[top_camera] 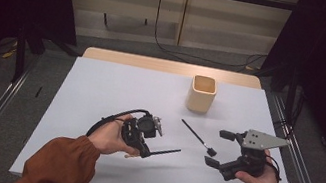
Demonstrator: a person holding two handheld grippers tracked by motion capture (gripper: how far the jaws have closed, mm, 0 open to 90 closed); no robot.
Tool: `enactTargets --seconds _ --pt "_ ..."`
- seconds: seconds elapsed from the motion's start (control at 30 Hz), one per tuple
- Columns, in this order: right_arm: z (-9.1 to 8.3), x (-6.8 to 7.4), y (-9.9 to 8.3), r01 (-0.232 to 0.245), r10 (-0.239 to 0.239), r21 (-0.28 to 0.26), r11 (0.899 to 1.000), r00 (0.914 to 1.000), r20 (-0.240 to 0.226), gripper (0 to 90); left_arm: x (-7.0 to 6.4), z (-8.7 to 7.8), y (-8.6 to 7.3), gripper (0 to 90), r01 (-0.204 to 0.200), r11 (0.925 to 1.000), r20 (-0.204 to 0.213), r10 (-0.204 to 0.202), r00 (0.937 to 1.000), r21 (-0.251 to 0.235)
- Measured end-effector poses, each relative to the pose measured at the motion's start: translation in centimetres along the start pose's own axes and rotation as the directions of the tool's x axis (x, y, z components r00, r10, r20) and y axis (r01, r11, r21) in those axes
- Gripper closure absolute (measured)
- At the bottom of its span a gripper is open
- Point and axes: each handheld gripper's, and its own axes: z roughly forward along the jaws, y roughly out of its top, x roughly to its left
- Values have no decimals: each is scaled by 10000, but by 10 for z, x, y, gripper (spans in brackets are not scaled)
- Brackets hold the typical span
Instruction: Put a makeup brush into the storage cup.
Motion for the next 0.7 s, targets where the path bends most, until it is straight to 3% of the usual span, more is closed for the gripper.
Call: enactTargets --seconds 0.1,0.3,0.37,0.4,0.47,0.57,0.7 --pt "7 3 7 99 -78 396 9992 9987 -512 78 0 0 2 835 -148 9998 30 148 9999 132" --pt "22 4 24 268 -192 690 9973 9939 -1084 73 -4 1 7 835 -138 9999 61 138 9999 -12" --pt "29 4 30 416 -266 1114 9929 9908 -1330 77 -5 1 9 834 -9 9999 77 11 10000 -144" --pt "32 4 33 533 -350 1269 9905 9892 -1423 84 -4 0 10 834 -302 9995 56 302 9995 50" --pt "38 6 39 755 -516 1544 9851 9868 -1533 86 -6 2 10 835 -98 9999 63 98 9999 -61" --pt "45 6 47 1008 -656 2049 9736 9829 -1718 90 -4 0 11 835 -362 9993 41 362 9993 88" --pt "54 3 55 1352 -734 2884 9479 9738 -2151 97 -5 1 12 835 -418 9989 97 417 9991 195"
